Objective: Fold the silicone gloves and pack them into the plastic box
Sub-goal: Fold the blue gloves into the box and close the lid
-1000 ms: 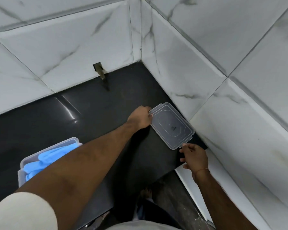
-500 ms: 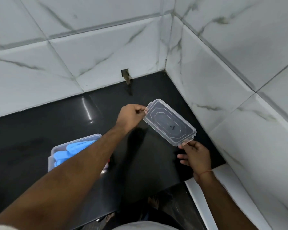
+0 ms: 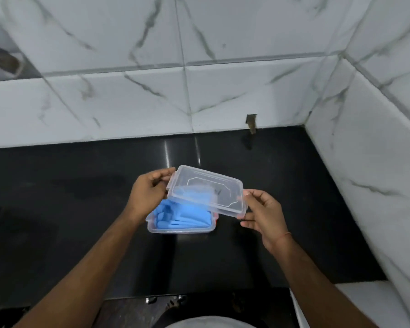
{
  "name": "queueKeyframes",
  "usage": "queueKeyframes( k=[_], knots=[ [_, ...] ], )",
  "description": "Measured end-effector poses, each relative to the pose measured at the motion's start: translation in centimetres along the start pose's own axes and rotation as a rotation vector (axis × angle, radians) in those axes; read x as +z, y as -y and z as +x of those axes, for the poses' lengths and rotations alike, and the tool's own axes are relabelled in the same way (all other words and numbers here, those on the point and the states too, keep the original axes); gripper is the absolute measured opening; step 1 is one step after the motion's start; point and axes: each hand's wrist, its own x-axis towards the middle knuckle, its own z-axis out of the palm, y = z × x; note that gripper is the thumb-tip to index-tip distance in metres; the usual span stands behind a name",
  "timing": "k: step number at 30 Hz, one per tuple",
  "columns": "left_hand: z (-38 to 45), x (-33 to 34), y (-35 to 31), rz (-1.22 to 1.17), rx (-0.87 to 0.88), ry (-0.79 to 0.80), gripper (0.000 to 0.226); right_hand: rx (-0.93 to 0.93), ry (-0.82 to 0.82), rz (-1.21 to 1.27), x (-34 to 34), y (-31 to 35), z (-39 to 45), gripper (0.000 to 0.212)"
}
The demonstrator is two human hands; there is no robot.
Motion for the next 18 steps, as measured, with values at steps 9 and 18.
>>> queueKeyframes(
  k=[9,18],
  knots=[
    [-3.2,-5.1,5.4,-0.055,-0.155,-0.072,0.039,-0.040,0.027,-0.250,5.6,-2.5,0.1,0.029],
    [-3.2,-4.8,7.7,0.167,-0.156,-0.144,0.048,-0.226,-0.068,-0.697,7.1,-2.1,0.8,0.035]
  ],
)
